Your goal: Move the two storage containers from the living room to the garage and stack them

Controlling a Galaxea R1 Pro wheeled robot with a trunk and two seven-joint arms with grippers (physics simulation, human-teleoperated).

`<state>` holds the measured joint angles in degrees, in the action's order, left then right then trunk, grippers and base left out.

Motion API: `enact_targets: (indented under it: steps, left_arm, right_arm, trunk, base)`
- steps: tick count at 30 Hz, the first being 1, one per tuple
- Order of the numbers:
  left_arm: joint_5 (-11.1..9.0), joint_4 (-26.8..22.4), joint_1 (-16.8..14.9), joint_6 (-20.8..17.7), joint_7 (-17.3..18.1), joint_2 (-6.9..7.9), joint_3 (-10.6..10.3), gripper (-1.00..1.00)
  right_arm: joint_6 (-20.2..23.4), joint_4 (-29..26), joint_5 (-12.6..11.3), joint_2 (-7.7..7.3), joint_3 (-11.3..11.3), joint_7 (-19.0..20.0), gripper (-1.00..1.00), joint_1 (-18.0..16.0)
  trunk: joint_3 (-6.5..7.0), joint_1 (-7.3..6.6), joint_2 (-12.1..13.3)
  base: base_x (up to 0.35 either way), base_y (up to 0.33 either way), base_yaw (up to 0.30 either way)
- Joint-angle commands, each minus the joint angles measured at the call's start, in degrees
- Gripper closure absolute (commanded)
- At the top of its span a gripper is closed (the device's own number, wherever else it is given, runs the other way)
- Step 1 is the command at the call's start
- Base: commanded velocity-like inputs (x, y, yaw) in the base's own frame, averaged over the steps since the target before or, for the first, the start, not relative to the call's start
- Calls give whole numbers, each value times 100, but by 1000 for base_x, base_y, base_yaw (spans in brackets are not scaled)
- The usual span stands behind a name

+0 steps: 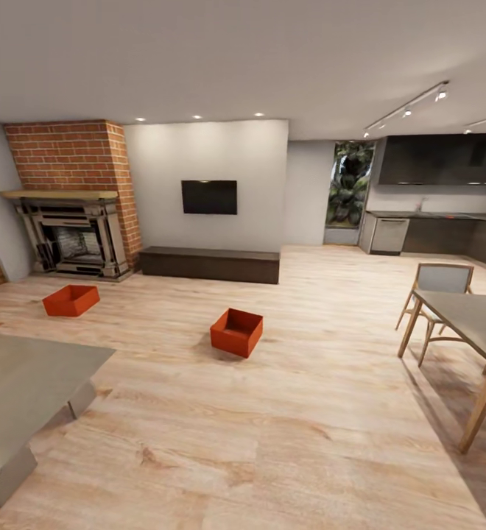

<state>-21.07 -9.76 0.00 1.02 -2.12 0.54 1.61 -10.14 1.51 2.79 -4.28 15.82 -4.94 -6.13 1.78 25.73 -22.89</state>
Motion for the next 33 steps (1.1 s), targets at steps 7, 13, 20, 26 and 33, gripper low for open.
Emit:
enact_targets:
  steps: [7, 13, 20, 26, 33]
  left_arm:
    - [-3, 0, 0, 43, -8, -1, 14, -100]
    - [-3, 0, 0, 47, -8, -1, 14, -100]
    - [-3, 0, 0, 47, -8, -4, 14, -100]
    - [-3, 0, 0, 47, -8, -7, 14, -100]
    - [-3, 0, 0, 47, -8, -9, 14, -100]
  right_arm:
    - [-23, 16, 28, 6, 18, -25, -100, -7]
    - [-23, 16, 28, 6, 18, -25, -100, -3]
    - [-15, 16, 28, 6, 24, -25, -100, -3]
    - [-6, 16, 20, 11, 27, -25, -100, -6]
    - [-10, 16, 27, 7, 27, -25, -100, -3]
  trunk:
    - [-2, 5, -3]
    - [-2, 5, -3]
    - [-2, 5, -3]
    - [-2, 5, -3]
    - [-2, 5, -3]
  base:
    - [323, 0, -281]
    - [323, 0, -286]
    - [323, 0, -78]
    - [323, 56, -2]
    - [323, 104, 0]
